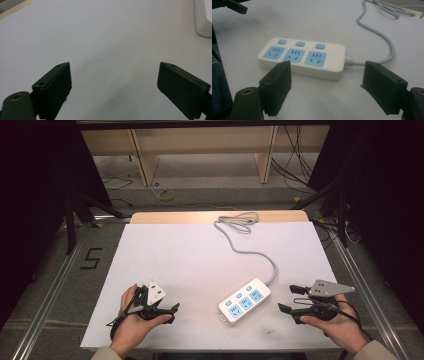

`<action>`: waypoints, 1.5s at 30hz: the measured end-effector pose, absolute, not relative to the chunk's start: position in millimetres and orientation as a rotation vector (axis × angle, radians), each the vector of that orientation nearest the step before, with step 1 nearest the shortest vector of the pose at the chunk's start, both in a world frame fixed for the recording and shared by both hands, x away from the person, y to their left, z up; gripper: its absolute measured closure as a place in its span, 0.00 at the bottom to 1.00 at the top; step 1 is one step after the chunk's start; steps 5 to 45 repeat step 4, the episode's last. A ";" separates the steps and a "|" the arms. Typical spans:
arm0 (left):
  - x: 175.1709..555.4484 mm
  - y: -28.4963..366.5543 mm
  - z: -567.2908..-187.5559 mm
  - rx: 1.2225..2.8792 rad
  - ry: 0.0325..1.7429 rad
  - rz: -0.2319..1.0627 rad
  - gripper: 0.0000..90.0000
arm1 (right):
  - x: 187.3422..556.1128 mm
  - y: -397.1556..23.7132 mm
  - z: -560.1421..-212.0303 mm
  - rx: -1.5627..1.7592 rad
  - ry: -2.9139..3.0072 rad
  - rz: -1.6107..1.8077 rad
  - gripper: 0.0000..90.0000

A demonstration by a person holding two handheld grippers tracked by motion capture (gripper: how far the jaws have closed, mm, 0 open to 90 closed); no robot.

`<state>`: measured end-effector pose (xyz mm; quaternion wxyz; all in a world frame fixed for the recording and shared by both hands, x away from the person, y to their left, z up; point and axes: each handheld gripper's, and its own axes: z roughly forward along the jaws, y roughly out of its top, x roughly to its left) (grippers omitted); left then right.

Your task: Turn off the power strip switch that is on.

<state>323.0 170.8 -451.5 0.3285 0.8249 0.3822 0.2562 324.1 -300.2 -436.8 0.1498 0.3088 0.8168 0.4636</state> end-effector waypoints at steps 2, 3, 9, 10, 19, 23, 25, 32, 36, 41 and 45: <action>323.3 170.8 -451.3 2.161 1.000 0.670 0.13 | 323.9 -300.5 -436.9 0.891 2.347 1.333 0.26; 323.4 170.5 -451.3 2.162 1.000 0.669 0.13 | 323.9 -300.7 -436.9 0.890 2.346 1.333 0.26; 323.5 170.2 -451.4 2.162 0.998 0.668 0.13 | 323.8 -300.9 -436.7 0.891 2.347 1.334 0.26; 323.5 170.2 -451.4 2.162 0.998 0.668 0.13 | 323.8 -300.9 -436.7 0.891 2.347 1.334 0.26; 323.5 170.2 -451.4 2.162 0.998 0.668 0.13 | 323.8 -300.9 -436.7 0.891 2.347 1.334 0.26; 323.5 170.2 -451.4 2.162 0.998 0.668 0.13 | 323.8 -300.9 -436.7 0.891 2.347 1.334 0.26; 323.5 170.2 -451.4 2.162 0.998 0.668 0.13 | 323.8 -300.9 -436.7 0.891 2.347 1.334 0.26; 323.5 170.2 -451.4 2.162 0.998 0.668 0.13 | 323.8 -300.9 -436.7 0.891 2.347 1.334 0.26; 323.5 170.2 -451.4 2.162 0.998 0.668 0.13 | 323.8 -300.9 -436.7 0.891 2.347 1.334 0.26; 323.5 170.2 -451.4 2.162 0.998 0.668 0.13 | 323.8 -300.9 -436.7 0.891 2.347 1.334 0.26; 323.5 170.2 -451.4 2.162 0.998 0.668 0.13 | 323.8 -300.9 -436.7 0.891 2.347 1.334 0.26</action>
